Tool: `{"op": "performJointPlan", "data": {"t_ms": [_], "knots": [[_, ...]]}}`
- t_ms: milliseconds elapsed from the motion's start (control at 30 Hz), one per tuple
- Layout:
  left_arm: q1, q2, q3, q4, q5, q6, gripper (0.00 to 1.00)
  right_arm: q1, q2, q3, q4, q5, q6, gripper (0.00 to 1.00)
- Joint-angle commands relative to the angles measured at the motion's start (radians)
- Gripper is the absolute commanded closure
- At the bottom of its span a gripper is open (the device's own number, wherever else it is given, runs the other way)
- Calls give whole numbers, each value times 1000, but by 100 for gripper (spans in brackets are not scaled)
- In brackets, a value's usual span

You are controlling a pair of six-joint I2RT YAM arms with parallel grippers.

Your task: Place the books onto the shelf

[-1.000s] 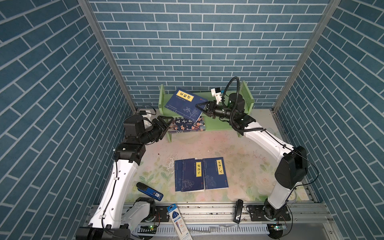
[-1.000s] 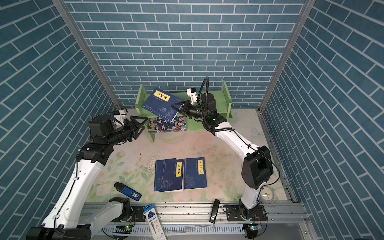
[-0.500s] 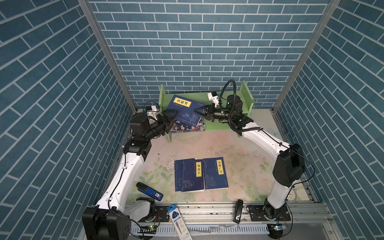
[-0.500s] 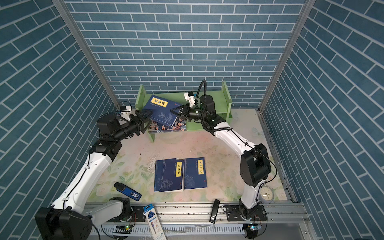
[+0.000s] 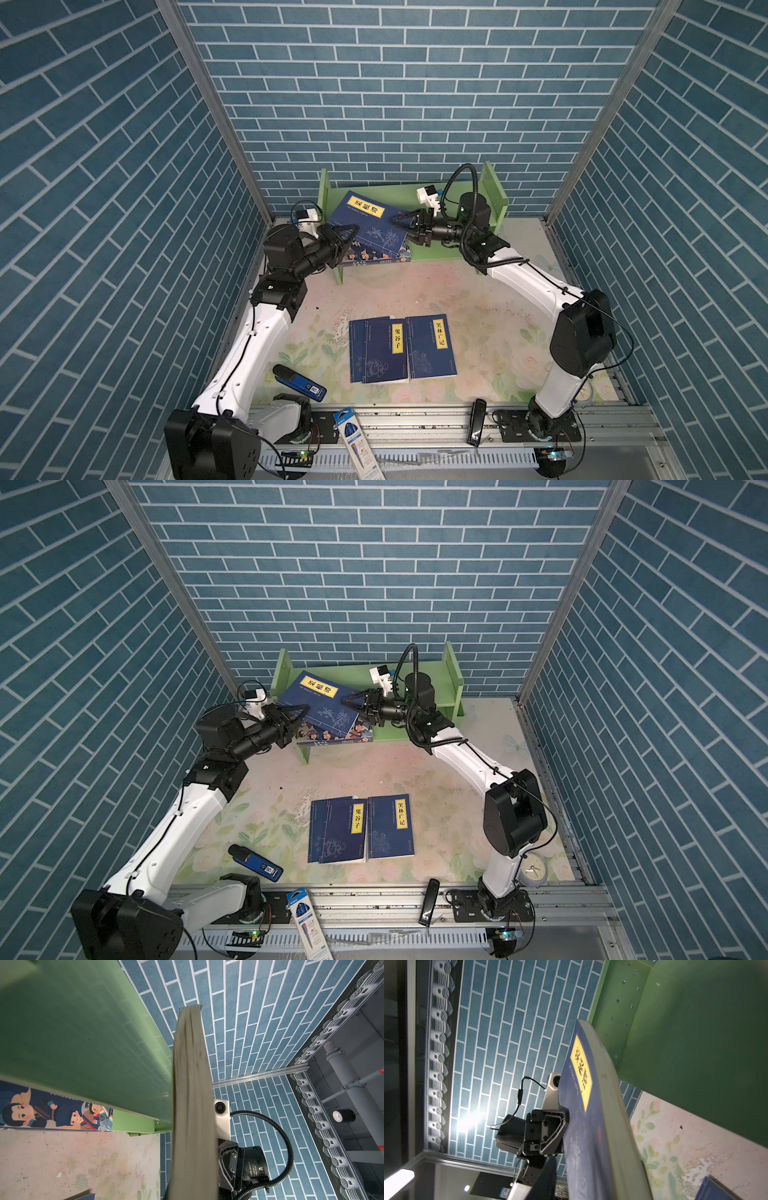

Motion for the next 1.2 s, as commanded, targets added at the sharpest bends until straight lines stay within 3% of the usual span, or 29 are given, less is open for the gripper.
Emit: {"op": "performJointPlan", "data": {"t_ms": [0,67,167,367,633,933,1167], "knots": [[-1,19,46,53,-33,26,100,1,-99,-52,29,72,-35,31],[-1,38,79,60,-54,37,100,-1,-175,-123,-40,182,-100,18],[-1,64,124,74,-72,30,100,-4,-279,-235,-51,328,-114,13],[-1,79,137,42,-121,-35,100,82,-374,-465,167,553,-11,13],[-3,98,166,16,-146,-61,100,235,-317,-424,236,690,-17,13],[-16,103,149,30,-157,-79,100,265,-190,-325,332,752,18,19],[-27,92,136,39,-151,-97,100,265,-103,-214,324,728,33,32]]}}
